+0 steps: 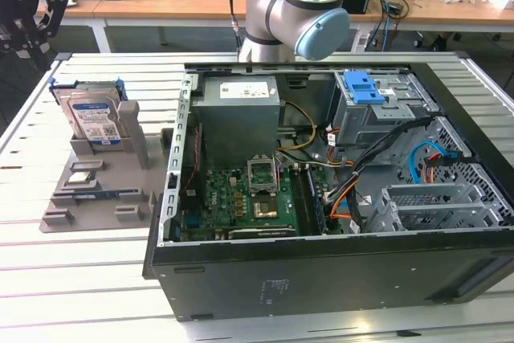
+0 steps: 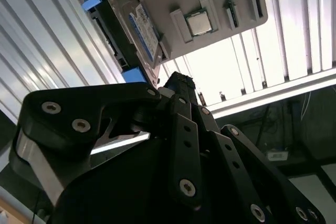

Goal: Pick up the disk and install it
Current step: 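Pick up the disk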

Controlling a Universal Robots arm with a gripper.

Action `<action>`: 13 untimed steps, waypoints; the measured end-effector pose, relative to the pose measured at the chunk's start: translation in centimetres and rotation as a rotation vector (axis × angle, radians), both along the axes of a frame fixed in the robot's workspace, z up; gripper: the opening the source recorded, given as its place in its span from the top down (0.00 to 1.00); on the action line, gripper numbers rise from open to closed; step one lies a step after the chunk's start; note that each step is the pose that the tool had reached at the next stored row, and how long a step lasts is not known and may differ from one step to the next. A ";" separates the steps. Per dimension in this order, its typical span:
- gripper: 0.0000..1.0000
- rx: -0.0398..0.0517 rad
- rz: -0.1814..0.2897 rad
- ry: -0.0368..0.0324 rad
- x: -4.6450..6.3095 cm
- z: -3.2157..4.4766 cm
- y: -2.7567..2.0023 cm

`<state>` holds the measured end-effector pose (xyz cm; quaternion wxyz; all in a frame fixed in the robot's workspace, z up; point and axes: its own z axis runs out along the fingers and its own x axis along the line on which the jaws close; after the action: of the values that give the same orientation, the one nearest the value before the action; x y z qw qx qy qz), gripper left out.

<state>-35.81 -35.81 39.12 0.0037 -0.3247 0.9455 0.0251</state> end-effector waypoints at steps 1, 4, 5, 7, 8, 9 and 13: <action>0.90 0.0000 0.014 0.0000 0.0 0.00 0.00; 0.90 -0.0001 0.054 0.0000 0.0 0.00 0.00; 0.90 0.0000 0.064 -0.0001 0.0 0.00 0.00; 0.90 0.0000 0.097 0.0000 0.0 0.00 0.00; 0.90 0.0000 0.111 0.0000 0.0 0.00 0.00; 0.90 0.0000 0.121 0.0000 0.0 0.00 0.00; 0.90 0.0000 0.180 0.0000 0.0 0.00 0.00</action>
<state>-35.81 -35.81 39.12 0.0014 -0.4084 0.9125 0.0253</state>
